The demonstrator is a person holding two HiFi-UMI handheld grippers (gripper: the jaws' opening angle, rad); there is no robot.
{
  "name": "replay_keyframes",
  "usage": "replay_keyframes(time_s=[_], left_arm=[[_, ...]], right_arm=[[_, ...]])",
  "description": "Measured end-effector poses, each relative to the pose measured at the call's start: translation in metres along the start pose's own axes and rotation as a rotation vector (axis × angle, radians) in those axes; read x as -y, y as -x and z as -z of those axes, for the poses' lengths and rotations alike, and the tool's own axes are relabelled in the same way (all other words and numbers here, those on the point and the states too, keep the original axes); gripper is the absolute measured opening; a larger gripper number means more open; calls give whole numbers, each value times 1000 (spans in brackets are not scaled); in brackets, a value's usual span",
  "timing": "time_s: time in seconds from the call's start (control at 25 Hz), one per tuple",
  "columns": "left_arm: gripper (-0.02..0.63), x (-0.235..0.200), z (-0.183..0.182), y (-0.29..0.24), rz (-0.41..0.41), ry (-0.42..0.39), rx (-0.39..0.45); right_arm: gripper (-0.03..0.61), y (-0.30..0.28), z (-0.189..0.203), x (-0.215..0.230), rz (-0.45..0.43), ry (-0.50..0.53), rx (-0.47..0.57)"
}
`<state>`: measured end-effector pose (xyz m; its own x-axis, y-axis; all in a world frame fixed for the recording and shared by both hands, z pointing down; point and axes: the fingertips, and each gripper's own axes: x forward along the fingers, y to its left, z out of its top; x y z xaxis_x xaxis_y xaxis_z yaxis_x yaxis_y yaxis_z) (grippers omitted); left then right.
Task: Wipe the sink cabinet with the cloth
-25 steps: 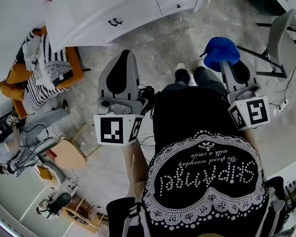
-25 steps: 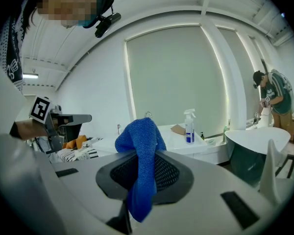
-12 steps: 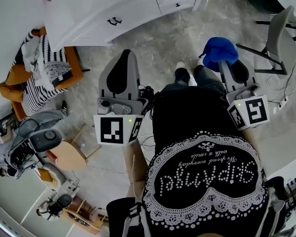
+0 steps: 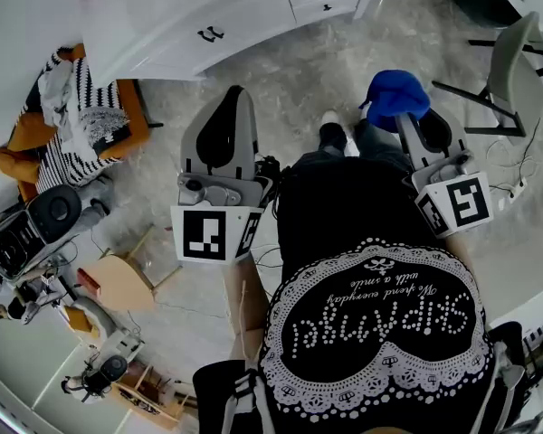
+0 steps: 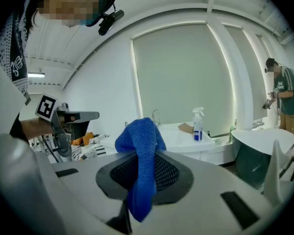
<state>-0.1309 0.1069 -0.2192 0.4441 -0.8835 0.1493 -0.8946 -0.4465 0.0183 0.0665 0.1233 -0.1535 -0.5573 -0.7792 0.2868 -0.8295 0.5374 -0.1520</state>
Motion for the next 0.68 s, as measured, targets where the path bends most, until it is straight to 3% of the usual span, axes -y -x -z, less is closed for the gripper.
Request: replay_keyframes(time_s=[0.68], left_arm=[[6,2,-5,11,-17,3,22]], right_arm=[[61,5,2,-6,-22,47,4]])
